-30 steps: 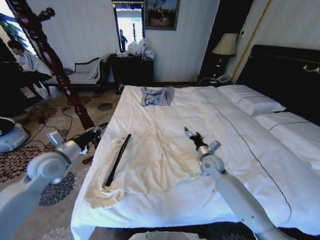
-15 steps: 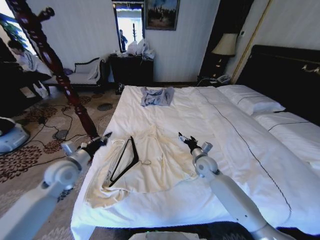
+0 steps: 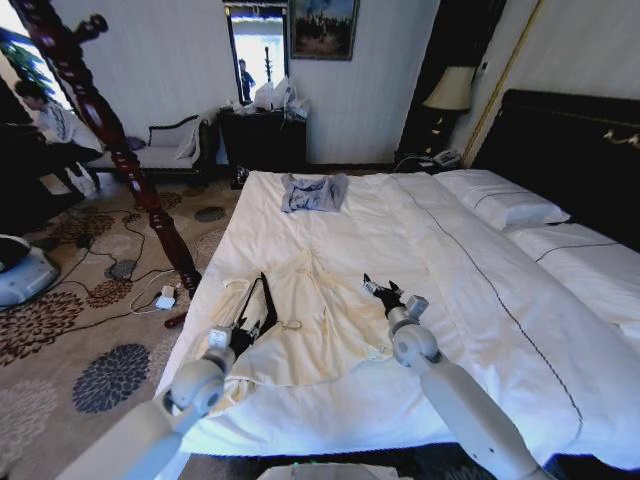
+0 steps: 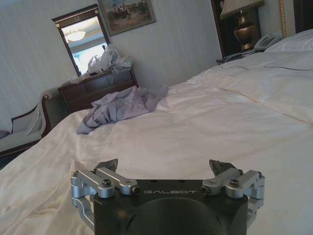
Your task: Pick up the clothes from the bed and hang them on the clothes hanger.
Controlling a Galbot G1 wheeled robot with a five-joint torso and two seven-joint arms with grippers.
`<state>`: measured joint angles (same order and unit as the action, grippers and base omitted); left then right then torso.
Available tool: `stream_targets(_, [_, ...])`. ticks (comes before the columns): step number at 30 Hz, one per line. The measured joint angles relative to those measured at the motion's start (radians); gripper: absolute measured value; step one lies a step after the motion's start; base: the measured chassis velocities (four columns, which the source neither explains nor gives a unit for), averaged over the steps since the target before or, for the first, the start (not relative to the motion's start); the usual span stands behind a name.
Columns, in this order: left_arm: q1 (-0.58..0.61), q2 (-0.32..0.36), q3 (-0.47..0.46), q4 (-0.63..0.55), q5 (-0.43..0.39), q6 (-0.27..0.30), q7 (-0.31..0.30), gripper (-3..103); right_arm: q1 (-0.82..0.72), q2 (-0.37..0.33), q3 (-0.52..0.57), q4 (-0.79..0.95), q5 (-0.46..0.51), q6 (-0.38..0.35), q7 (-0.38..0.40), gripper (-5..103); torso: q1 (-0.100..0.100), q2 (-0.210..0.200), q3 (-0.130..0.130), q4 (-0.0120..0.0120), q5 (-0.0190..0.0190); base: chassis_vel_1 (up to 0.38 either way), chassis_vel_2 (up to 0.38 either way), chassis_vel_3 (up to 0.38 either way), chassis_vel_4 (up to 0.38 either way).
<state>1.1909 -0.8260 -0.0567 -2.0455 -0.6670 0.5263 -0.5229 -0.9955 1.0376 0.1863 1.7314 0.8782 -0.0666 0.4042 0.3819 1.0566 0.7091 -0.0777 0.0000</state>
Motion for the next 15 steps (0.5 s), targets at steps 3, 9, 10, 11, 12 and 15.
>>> stream_targets(3, [0.007, 0.004, 0.008, 0.011, 0.019, 0.014, -0.015, 78, 0.0, 0.006, -0.001, -0.004, -0.008, -0.001, 0.007, 100, 0.0, 0.0, 0.0, 0.0, 0.0001, 0.0, 0.0, 0.0, 0.0])
stream_targets(9, [0.011, -0.005, 0.007, 0.023, -0.01, -0.004, 0.001, 96, 0.0, 0.003, -0.002, -0.008, -0.018, -0.005, 0.017, 100, 0.0, 0.0, 0.0, 0.0, 0.0001, 0.0, 0.0, 0.0, 0.0])
stream_targets(10, [0.011, -0.008, 0.007, 0.024, -0.013, -0.006, 0.004, 96, 0.0, 0.002, -0.002, -0.008, -0.02, -0.005, 0.018, 100, 0.0, 0.0, 0.0, 0.0, 0.0001, 0.0, 0.0, 0.0, 0.0])
stream_targets(11, [0.011, -0.008, 0.007, 0.024, -0.013, -0.006, 0.004, 96, 0.0, 0.002, -0.002, -0.008, -0.02, -0.005, 0.018, 100, 0.0, 0.0, 0.0, 0.0, 0.0001, 0.0, 0.0, 0.0, 0.0])
stream_targets(12, [0.01, -0.015, 0.01, 0.027, -0.019, -0.013, 0.012, 92, -0.001, 0.001, -0.002, -0.008, -0.023, -0.006, 0.023, 100, 0.0, 0.0, 0.0, 0.0, 0.0, 0.0, 0.0, 0.0, 0.0])
stream_targets(15, [0.008, -0.022, 0.017, 0.028, -0.024, -0.02, 0.021, 81, -0.003, 0.0, -0.002, -0.008, -0.026, -0.006, 0.027, 100, 0.0, 0.0, 0.0, 0.0, 0.0, 0.0, 0.0, 0.0, 0.0])
